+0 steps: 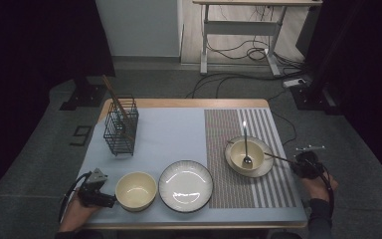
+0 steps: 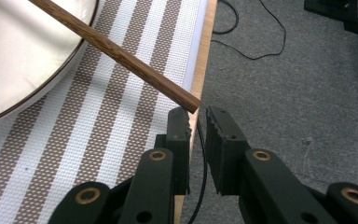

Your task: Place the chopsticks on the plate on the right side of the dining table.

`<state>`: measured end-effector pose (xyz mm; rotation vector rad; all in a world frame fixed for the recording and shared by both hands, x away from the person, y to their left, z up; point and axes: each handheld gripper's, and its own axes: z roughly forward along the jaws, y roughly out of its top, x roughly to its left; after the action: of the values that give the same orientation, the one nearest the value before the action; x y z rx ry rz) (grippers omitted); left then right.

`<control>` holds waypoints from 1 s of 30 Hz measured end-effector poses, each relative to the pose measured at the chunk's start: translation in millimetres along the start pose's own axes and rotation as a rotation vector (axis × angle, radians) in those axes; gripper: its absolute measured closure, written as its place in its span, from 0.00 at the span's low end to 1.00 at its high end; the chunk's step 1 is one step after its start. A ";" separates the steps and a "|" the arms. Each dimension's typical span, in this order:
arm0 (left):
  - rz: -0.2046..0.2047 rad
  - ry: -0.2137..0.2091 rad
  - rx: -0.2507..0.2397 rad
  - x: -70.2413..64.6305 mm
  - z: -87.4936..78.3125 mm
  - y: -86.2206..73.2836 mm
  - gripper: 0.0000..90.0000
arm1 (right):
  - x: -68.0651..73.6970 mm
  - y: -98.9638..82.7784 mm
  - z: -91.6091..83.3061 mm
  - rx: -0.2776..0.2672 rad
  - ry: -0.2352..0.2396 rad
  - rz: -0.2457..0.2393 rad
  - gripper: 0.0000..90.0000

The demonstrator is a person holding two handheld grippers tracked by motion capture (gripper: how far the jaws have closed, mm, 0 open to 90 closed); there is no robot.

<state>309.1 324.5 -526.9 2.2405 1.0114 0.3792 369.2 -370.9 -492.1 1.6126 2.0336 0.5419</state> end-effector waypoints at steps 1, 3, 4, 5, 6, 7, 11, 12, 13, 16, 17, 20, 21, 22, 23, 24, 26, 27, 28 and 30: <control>0.000 0.000 0.000 0.0 0.0 0.0 0.03 | -0.5 0.3 0.4 0.000 0.000 0.001 0.89; 0.000 0.000 0.000 0.0 0.0 0.0 0.03 | -1.7 1.1 1.1 -0.001 -0.001 0.003 0.89; 0.000 0.000 0.000 0.0 0.0 0.0 0.03 | -2.4 1.6 1.5 -0.001 -0.002 0.004 0.89; 0.000 0.000 0.000 0.0 0.0 0.0 0.03 | -2.9 1.8 1.8 -0.003 -0.001 0.003 0.89; 0.000 0.000 0.000 0.0 0.0 0.0 0.03 | -3.3 2.2 2.2 -0.004 -0.001 0.003 0.89; 0.000 0.000 0.000 0.0 0.0 0.0 0.03 | -3.5 2.8 2.7 -0.004 0.000 0.002 0.89; 0.000 0.000 0.000 0.0 0.0 0.0 0.03 | -2.9 4.8 3.7 -0.007 0.009 0.001 0.89; 0.000 0.000 0.000 0.0 0.0 0.0 0.03 | -2.5 5.3 3.7 -0.007 0.012 -0.001 0.89; 0.000 0.000 0.000 0.0 0.0 0.0 0.03 | -2.0 5.7 3.8 -0.007 0.014 0.000 0.90; 0.000 0.000 0.000 0.0 0.0 0.0 0.03 | -0.7 6.8 4.6 -0.011 0.020 -0.002 0.90; 0.000 0.000 0.000 0.0 0.0 0.0 0.03 | -0.2 7.4 4.8 -0.010 0.022 0.000 0.90; 0.000 0.000 0.000 0.0 0.1 0.0 0.03 | 0.3 9.0 5.5 -0.011 0.026 -0.005 0.90; 0.000 0.000 0.000 0.0 0.1 0.0 0.03 | 1.0 9.6 5.9 -0.013 0.028 -0.003 0.90; 0.000 0.000 0.000 0.0 0.1 0.0 0.03 | 1.4 10.5 6.6 -0.014 0.030 -0.007 0.90; 0.000 0.000 -0.001 0.0 0.1 0.0 0.03 | 1.9 11.3 7.2 -0.013 0.030 -0.009 0.90; 0.000 0.000 -0.001 0.0 0.1 0.0 0.03 | 2.4 12.0 7.9 -0.014 0.029 -0.013 0.90; 0.000 0.000 -0.001 0.0 0.1 0.0 0.03 | 2.9 13.4 8.8 -0.013 0.028 -0.016 0.89; 0.000 0.000 -0.001 0.0 0.1 0.0 0.03 | 3.1 14.3 9.6 -0.014 0.026 -0.016 0.89; 0.000 0.000 -0.001 0.0 0.1 0.0 0.03 | 3.0 14.9 10.2 -0.013 0.024 -0.016 0.88; 0.000 0.000 -0.001 0.0 0.1 0.0 0.03 | 2.8 15.9 11.4 -0.011 0.020 -0.016 0.88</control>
<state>309.2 324.5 -527.0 2.2395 1.0116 0.3795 387.8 -364.5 -492.4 1.5891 2.0525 0.5644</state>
